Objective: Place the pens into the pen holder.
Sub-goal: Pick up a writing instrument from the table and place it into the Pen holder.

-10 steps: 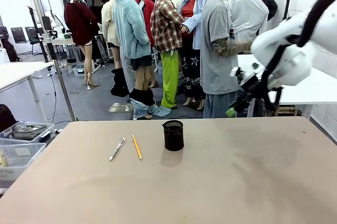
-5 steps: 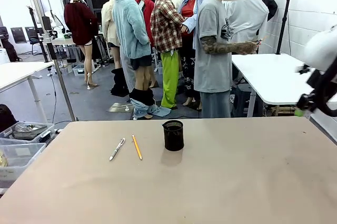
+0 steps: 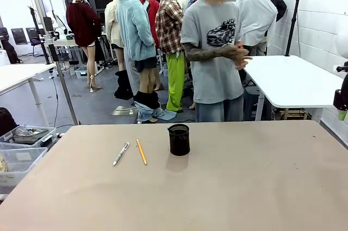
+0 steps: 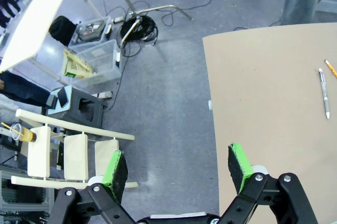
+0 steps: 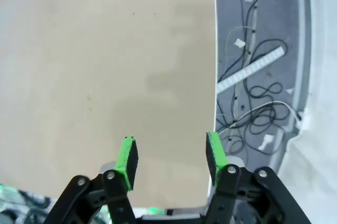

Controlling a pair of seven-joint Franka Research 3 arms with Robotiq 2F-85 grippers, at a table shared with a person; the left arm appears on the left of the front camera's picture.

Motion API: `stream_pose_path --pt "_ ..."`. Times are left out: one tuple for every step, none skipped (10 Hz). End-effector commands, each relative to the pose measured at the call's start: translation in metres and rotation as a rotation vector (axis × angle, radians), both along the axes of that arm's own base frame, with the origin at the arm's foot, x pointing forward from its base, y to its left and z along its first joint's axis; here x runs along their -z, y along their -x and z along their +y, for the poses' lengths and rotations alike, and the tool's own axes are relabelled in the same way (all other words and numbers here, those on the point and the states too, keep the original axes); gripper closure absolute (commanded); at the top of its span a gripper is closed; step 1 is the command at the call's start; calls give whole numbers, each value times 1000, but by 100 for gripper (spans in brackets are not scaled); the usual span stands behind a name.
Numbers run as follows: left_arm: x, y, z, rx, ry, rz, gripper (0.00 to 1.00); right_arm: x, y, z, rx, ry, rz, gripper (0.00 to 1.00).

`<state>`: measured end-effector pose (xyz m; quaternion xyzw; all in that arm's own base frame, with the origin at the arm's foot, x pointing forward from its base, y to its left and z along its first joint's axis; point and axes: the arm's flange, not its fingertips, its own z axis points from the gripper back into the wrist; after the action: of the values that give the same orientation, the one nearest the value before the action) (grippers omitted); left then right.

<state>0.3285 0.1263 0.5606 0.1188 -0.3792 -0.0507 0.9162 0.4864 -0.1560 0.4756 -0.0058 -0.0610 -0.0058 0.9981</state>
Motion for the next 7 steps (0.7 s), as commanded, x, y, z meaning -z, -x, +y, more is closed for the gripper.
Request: stream_pose_path --pt "-7 -4 -24 78 17 20 0 0 3 -9 -13 10 -43 34" --pt "-18 -24 -61 84 -5 55 0 0 3 -9 -13 10 -43 34" --pt "-22 -39 -95 157 -44 96 0 0 3 -9 -13 10 -43 34" --pt "-23 -56 -119 195 -54 133 0 0 3 -9 -13 10 -43 34" --pt "-21 -77 -140 212 -43 206 0 0 3 -9 -13 10 -43 34" --pt "-9 -103 -165 220 -54 255 0 0 3 -9 -13 10 -43 34" --pt "8 -116 -185 262 -20 247 0 0 3 -9 -13 10 -43 34"
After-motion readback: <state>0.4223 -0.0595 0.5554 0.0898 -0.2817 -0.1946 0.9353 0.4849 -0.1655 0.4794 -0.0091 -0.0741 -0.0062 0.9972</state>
